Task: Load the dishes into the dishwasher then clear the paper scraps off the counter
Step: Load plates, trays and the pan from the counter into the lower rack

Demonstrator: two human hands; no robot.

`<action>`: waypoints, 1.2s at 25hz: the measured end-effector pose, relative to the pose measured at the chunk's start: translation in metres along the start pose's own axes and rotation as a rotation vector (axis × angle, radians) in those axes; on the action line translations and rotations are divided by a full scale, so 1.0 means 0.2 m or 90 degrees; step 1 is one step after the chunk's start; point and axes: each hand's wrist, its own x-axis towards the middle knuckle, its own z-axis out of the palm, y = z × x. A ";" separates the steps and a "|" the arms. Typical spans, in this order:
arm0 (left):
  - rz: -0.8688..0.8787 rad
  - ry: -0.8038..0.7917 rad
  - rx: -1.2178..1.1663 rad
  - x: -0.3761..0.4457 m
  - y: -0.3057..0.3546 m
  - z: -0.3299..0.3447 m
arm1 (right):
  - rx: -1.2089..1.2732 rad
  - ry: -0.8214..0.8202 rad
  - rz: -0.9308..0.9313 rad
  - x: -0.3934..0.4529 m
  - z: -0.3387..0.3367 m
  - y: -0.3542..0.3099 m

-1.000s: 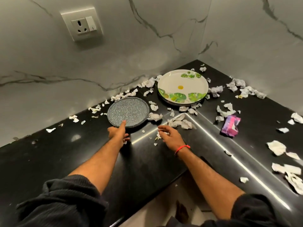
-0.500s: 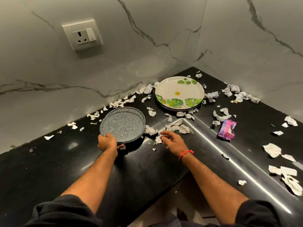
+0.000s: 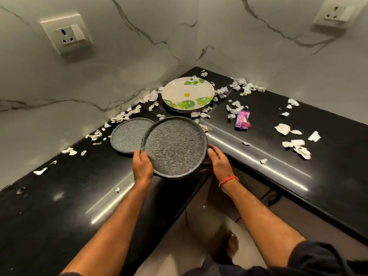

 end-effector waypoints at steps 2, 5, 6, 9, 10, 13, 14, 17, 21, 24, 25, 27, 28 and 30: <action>0.001 -0.109 0.011 -0.09 0.00 0.11 | 0.029 0.112 -0.044 -0.09 -0.15 -0.01; 0.020 -0.282 0.063 -0.33 0.00 0.32 | 0.064 0.201 -0.069 -0.34 -0.45 0.00; 0.036 -0.339 0.092 -0.43 0.00 0.39 | 0.070 0.235 -0.081 -0.44 -0.56 0.01; 0.091 -0.517 0.177 -0.72 -0.01 0.61 | 0.073 0.351 -0.088 -0.72 -0.92 0.07; 0.141 -0.563 0.205 -0.80 -0.03 0.68 | 0.071 0.383 -0.082 -0.82 -1.03 0.09; 0.253 -0.680 0.255 -1.20 -0.03 0.92 | 0.063 0.509 -0.066 -1.19 -1.40 0.19; 0.285 -0.712 0.276 -1.36 -0.04 0.99 | 0.063 0.557 -0.060 -1.34 -1.52 0.22; 0.366 -0.819 0.359 -1.87 -0.10 1.19 | 0.055 0.654 -0.046 -1.80 -1.87 0.36; 0.460 -0.983 0.468 -2.50 -0.23 1.40 | 0.053 0.766 0.020 -2.40 -2.22 0.57; 0.559 -1.095 0.517 -2.98 -0.35 1.52 | 0.092 0.859 0.119 -2.79 -2.37 0.72; 0.596 -1.111 0.535 -3.13 -0.40 1.56 | 0.100 0.882 0.141 -2.89 -2.41 0.77; 0.638 -1.116 0.558 -3.36 -0.46 1.65 | 0.116 0.910 0.168 -3.03 -2.48 0.86; 0.655 -1.121 0.565 -3.47 -0.51 1.72 | 0.117 0.921 0.182 -3.08 -2.53 0.92; 0.685 -1.131 0.568 -3.67 -0.63 1.87 | 0.102 0.923 0.200 -3.15 -2.65 1.15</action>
